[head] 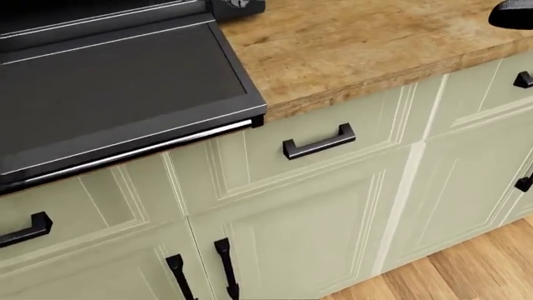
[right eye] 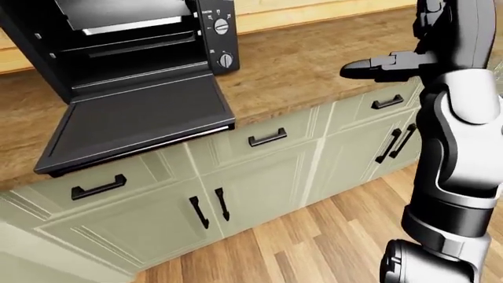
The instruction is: Close the toaster oven door.
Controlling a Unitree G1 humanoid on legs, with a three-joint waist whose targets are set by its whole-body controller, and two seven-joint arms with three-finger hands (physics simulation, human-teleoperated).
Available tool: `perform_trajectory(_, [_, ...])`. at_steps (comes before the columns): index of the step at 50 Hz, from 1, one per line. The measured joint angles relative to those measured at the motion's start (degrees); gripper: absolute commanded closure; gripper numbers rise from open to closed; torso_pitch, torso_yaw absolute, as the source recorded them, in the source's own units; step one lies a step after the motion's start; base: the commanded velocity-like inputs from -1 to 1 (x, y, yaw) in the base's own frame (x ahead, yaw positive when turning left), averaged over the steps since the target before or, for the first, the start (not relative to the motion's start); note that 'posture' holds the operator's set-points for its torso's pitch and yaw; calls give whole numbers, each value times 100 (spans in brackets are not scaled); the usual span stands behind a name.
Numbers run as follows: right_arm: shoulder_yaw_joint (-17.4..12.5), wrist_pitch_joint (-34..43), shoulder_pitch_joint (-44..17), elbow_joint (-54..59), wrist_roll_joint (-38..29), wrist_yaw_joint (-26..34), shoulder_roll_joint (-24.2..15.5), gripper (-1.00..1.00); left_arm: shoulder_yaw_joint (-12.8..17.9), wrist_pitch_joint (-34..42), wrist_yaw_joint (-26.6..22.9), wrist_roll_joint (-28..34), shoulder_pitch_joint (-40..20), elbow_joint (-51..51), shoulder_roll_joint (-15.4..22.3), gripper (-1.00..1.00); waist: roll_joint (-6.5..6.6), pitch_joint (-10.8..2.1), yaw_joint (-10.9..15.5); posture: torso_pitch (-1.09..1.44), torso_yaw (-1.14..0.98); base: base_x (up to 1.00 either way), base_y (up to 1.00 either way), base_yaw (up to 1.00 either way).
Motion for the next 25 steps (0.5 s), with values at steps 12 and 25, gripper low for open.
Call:
perform_trajectory(12, [-62,74,-29,-35,80,-57,-71,-100,-51,16,2,-46,27,8,-54,-100,-477,27,-67,0,0,0,20,0])
perform_trajectory(25, [28,144,-63,17,113,-98,-28,-100,-4,6,9,-55,12,49,5,-100,33,18,17,0,0,0,21,0])
